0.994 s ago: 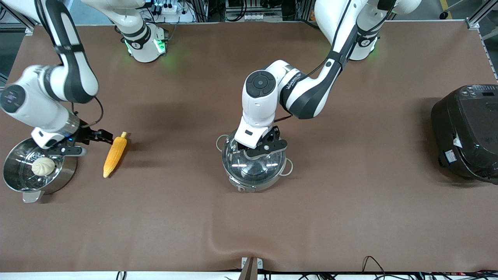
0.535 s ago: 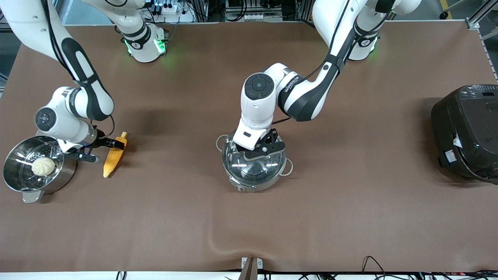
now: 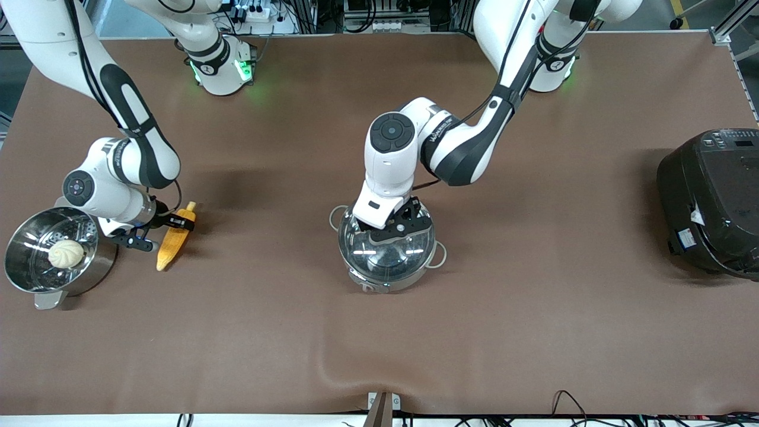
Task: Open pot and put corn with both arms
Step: 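Grasp the yellow corn cob with the right gripper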
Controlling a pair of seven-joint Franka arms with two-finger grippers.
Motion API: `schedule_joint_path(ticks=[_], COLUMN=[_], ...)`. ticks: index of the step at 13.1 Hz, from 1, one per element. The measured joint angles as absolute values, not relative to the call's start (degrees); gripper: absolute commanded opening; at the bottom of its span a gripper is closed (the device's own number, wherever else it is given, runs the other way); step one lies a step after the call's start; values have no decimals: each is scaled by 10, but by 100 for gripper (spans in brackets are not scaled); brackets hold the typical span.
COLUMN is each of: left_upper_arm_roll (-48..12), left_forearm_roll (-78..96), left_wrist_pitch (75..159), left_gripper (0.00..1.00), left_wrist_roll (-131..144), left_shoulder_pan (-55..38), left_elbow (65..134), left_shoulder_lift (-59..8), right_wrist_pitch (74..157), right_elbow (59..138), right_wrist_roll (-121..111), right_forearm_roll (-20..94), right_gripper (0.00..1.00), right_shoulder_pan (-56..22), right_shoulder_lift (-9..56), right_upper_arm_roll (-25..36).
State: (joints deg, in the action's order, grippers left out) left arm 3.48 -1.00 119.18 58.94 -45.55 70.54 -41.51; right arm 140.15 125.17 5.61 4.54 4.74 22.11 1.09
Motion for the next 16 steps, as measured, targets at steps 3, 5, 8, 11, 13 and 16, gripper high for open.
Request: schedule_joint_path(ticks=[3,5,8,11,13,16], left_upper_arm_roll=[35,35,35,35,35,35], left_forearm_roll=[-10,-10,-10,-10,-10,-10], left_wrist_pitch=[1192,1192,1192,1192,1192,1192], left_gripper=[57,56,54,20,0,0], left_wrist_roll=[589,589,589,589,589,589], left_shoulder_pan=[-456,-456,-456,-457,-457,-457], left_elbow=[705,705,705,705,704,704], left_shoulder_lift=[-415,-415,-415,-416,-417,-417], right_wrist_pitch=[1297,1245,1194,1164,1129,1067], right_elbow=[1221,1198,1170,1156,1135,1088], right_wrist_roll=[58,58,58,60,60,60], right_forearm_roll=[46,46,48,48,48,49], right_gripper=[17,16,16,16,16,16], right_shoulder_pan=[38,31,0,-30,-41,-63], right_shoulder_lift=[176,151,135,121,112,107], right_upper_arm_roll=[9,9,7,6,6,5])
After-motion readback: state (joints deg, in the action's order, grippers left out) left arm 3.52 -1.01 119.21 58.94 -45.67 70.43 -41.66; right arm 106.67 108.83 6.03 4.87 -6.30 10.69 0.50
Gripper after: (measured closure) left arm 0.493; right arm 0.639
